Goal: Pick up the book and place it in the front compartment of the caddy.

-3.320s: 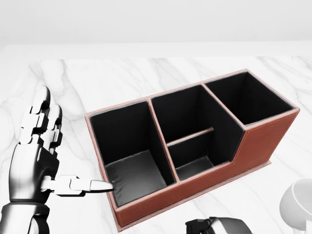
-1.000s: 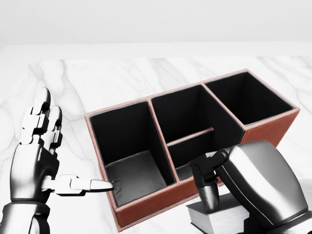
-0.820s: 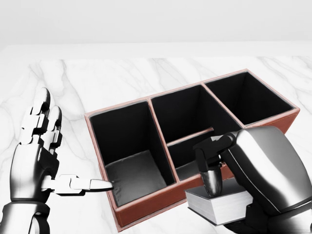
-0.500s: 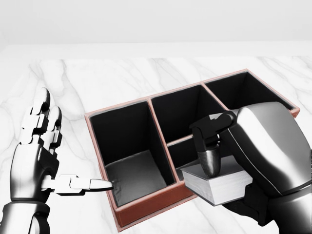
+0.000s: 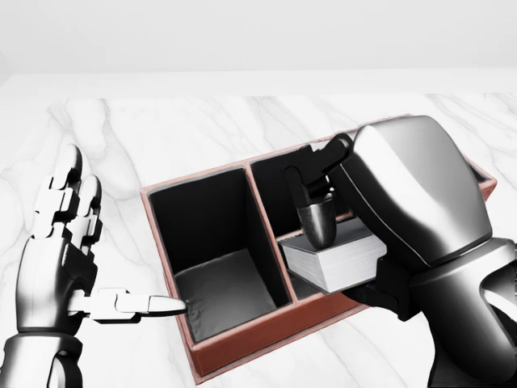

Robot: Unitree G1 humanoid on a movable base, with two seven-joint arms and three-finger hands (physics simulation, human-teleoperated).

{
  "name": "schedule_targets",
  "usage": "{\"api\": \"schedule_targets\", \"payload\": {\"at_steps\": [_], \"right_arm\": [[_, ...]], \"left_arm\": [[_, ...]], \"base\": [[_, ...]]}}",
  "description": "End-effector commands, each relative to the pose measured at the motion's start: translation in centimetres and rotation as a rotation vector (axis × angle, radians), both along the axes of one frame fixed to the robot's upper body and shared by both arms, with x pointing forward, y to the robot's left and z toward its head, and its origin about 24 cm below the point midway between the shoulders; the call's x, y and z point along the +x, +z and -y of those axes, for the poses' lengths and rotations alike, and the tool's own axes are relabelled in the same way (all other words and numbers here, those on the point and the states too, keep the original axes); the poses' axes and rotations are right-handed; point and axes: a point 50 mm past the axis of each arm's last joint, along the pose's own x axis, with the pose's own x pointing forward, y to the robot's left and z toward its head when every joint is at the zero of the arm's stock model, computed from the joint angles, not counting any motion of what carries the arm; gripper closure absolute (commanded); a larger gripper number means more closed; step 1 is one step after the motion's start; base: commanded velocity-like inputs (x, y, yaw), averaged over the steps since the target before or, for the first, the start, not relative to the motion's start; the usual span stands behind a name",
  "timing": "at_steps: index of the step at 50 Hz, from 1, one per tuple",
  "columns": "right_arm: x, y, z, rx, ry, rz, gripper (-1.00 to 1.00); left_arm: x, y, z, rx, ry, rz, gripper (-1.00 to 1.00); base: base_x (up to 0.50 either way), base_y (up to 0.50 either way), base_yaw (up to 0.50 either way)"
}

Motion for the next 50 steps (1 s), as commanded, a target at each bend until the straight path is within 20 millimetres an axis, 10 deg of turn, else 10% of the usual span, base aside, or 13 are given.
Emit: {"api": "schedule_targets", "payload": {"at_steps": [1, 50], "right_arm": [[1.4, 1.1, -0.8, -0.016, 0.014, 0.02, 1.0], [6.8, 2.6, -1.9, -0.034, 0.023, -0.035, 1.0]], "left_arm": [[0.0, 0.2, 0.0, -0.001, 0.001, 0.007, -1.0], [0.0, 0.2, -0.1, -0.003, 0.002, 0.011, -1.0]], "base": [[0.0, 0.0, 0.0], [0.0, 0.0, 0.0]]}}
